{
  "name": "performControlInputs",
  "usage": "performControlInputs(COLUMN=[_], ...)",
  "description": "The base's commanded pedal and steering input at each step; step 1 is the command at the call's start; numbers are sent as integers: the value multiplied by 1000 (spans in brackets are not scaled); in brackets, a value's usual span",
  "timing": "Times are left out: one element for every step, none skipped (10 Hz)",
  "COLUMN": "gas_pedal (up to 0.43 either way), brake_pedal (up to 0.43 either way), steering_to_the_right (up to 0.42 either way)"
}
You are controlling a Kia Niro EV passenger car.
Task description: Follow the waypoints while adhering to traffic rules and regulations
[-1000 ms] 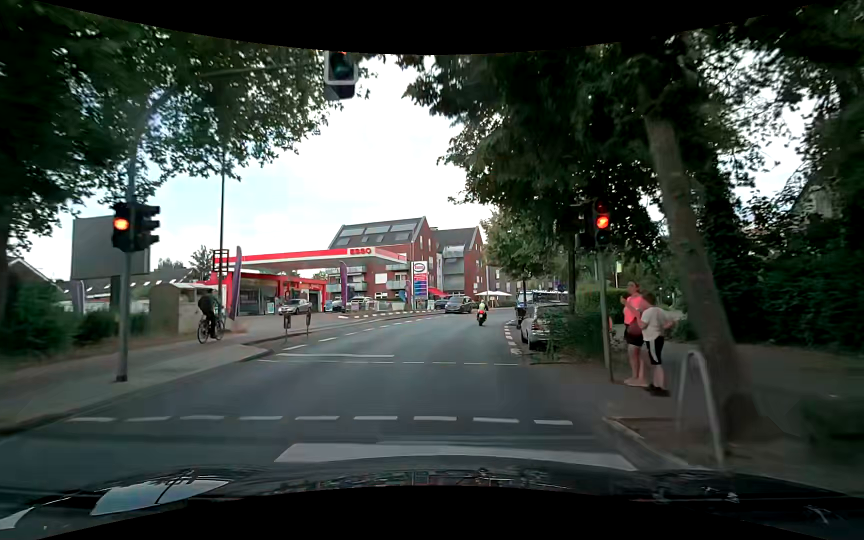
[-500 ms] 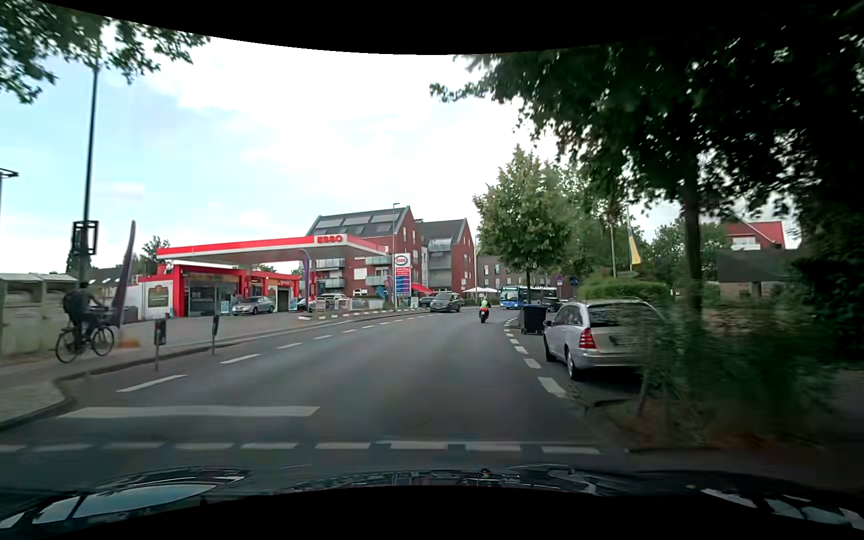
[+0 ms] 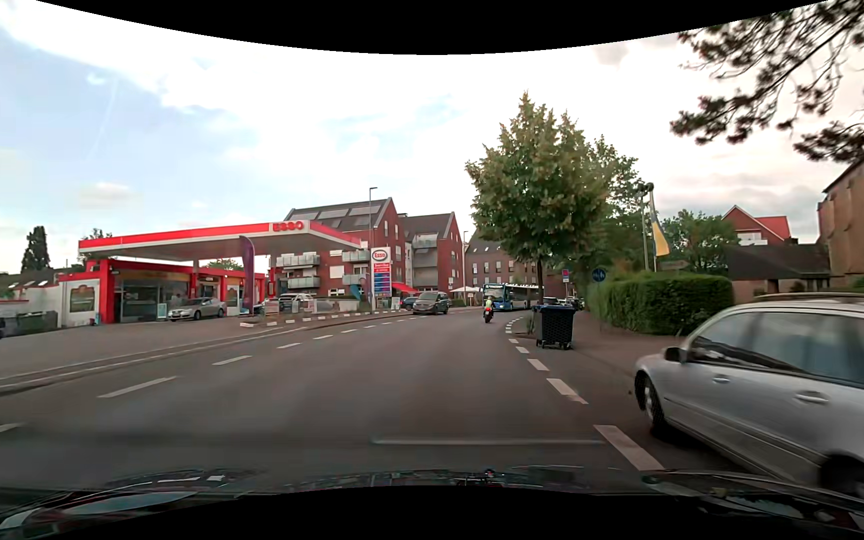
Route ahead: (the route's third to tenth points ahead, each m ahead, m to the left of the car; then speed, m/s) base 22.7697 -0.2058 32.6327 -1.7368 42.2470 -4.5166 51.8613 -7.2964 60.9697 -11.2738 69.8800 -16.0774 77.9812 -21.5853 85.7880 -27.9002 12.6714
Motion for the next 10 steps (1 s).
performControlInputs(gas_pedal=[138,138,138,138,138,138,138,138,138,138], brake_pedal=[0,0,0,0,0,0,0,0,0,0], steering_to_the_right=[22,24,25,26,29,35,41,41,39,37])
